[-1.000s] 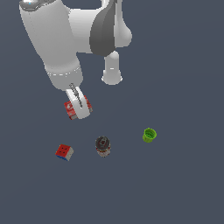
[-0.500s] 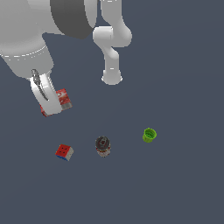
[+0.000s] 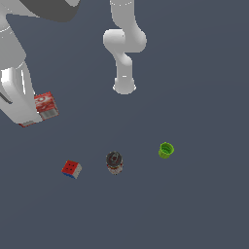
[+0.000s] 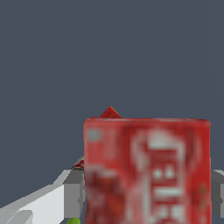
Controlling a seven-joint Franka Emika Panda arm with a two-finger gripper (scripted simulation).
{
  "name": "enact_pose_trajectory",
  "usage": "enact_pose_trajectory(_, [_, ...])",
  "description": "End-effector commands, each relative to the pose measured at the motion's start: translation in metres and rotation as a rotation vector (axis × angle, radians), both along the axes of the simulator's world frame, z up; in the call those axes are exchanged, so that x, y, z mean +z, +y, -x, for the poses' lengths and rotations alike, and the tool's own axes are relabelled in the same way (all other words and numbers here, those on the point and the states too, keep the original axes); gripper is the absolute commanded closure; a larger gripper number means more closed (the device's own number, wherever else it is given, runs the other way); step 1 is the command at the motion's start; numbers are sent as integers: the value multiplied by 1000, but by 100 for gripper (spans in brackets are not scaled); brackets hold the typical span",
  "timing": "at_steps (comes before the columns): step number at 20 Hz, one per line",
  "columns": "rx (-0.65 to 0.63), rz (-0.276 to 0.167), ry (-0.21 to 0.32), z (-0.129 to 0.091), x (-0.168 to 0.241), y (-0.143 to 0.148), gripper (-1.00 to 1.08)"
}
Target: Pick up a designated object from a clutter of objects.
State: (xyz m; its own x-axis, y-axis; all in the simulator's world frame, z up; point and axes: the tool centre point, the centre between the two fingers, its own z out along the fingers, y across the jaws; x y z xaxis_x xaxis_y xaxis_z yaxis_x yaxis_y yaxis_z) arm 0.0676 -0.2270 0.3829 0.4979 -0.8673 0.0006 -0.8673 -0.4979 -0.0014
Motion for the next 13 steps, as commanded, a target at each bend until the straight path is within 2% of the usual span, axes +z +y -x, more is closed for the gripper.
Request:
enact_pose_trajectory(1, [1,0,1,-4,7,-7,108])
enact_pose_trajectory(13, [0,0,1,-11,19,-19,108])
